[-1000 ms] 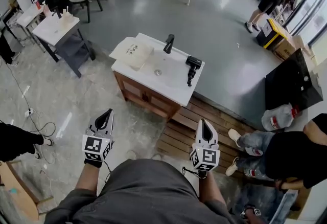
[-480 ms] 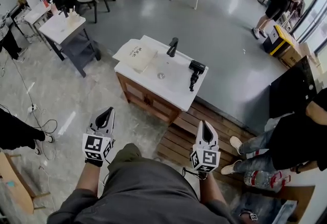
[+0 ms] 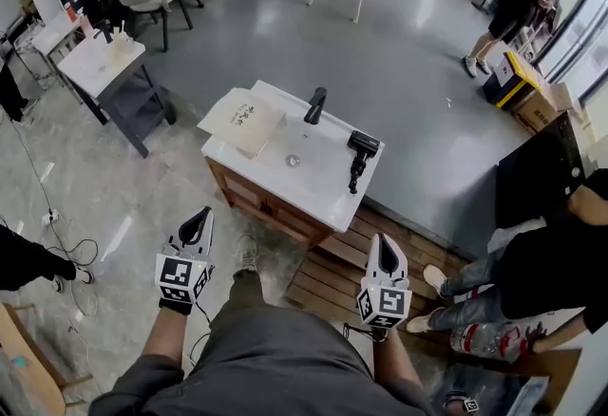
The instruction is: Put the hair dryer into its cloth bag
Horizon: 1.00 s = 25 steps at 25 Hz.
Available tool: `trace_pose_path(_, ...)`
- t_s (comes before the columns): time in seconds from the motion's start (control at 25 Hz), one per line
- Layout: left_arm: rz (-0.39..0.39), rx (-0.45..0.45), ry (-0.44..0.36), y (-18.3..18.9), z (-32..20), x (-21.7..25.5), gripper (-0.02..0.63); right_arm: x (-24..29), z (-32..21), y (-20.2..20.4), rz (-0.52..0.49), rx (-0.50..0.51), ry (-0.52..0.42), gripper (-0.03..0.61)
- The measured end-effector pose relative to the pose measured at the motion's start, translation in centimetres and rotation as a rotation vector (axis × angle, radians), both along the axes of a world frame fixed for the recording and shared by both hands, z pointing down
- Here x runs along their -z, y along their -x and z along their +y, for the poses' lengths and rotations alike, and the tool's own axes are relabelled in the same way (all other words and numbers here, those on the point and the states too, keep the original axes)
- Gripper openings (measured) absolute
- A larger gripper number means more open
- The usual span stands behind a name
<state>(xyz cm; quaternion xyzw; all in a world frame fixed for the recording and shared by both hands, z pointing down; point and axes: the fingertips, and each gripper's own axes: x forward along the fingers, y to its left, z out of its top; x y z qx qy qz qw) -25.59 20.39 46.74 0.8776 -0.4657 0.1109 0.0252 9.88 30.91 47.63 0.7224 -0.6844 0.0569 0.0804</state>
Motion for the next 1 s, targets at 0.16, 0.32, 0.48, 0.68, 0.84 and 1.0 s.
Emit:
trace_pose_path(0.16, 0.014, -0.03, 0.004, -0.7, -5.6, -0.7, 0.002, -0.7, -4.0, -0.5, 0.01, -0.038, 0.023, 0.002)
trace_pose_path(0.32, 0.021, -0.06, 0.014, -1.0, -11.8, -1.3, 0.002, -0.9, -9.4, -0.3, 0.021, -0.067, 0.045, 0.002)
trace_pose_path(0.48, 0.031, -0.096, 0.038, -1.0, -18.3, -1.6, 0.002, -0.3, -15.1, 0.3, 0.032, -0.103, 0.06, 0.002)
trace_pose_path(0.68, 0.027, -0.162, 0.053, -1.2, -24.6, -1.7, 0.003, 0.5, -20.3, 0.7, 0.033, -0.163, 0.069, 0.002)
trace_pose_path(0.84, 0.023, -0.19, 0.048, -1.4, -27.8, -1.7, 0.003, 0.7, -22.9, 1.3, 0.039, -0.18, 0.074, 0.002)
trace_pose_path(1.0, 0.027, -0.197, 0.06, -1.8, -29.3, -2.1, 0.003, 1.0, -24.1, 0.7, 0.044, -0.195, 0.073, 0.002)
